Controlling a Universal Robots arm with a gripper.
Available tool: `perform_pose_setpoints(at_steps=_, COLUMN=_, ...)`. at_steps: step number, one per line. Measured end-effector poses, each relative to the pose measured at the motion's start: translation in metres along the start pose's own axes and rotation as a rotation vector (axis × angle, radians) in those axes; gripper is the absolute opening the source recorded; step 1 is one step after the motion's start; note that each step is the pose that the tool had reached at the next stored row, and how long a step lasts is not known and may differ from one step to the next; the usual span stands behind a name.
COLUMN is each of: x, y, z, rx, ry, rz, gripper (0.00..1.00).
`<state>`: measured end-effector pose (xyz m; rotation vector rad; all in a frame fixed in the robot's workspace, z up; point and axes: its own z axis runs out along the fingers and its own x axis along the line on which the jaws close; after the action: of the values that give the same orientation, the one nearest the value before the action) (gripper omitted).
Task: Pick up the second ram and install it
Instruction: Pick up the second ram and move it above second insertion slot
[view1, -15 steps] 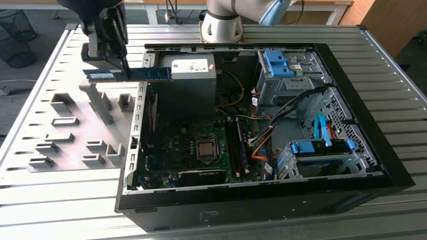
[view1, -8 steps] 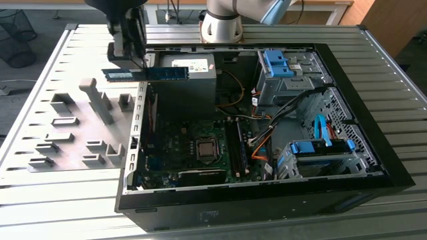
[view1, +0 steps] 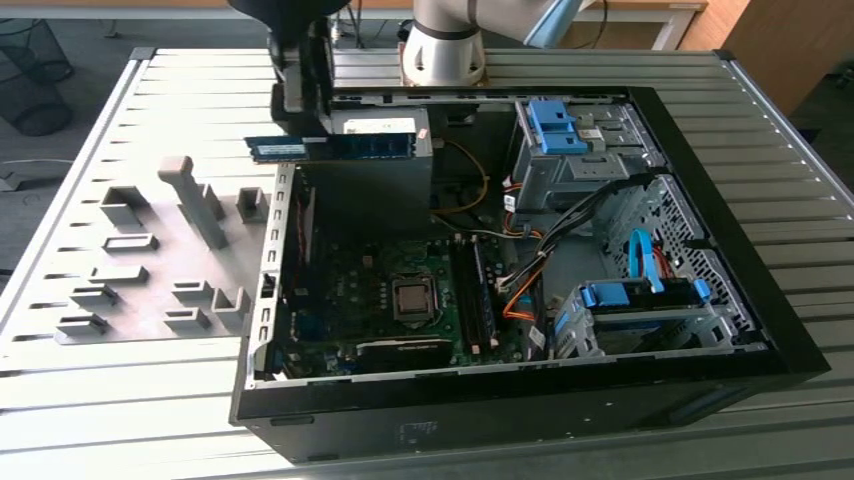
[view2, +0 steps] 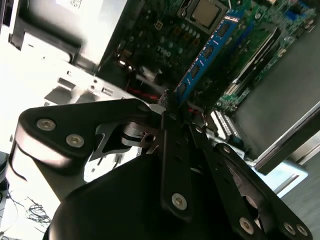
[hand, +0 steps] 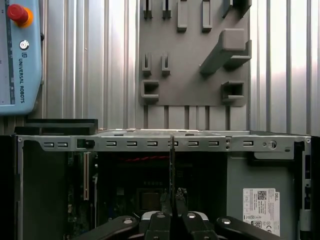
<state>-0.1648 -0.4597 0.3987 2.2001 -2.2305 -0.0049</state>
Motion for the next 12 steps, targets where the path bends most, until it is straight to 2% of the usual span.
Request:
perform_pose_setpoints(at_steps=6, x=-0.0003, y=-0.0187, z=0.0, rx=0.0, ry=-0.0001, rz=0.0, gripper=0.15)
perform_pose_setpoints(at_steps=12, x=-0.0005, y=-0.0338, z=-0.0001, rx=0.0, ry=0.0, rz=0.0, gripper=0.15)
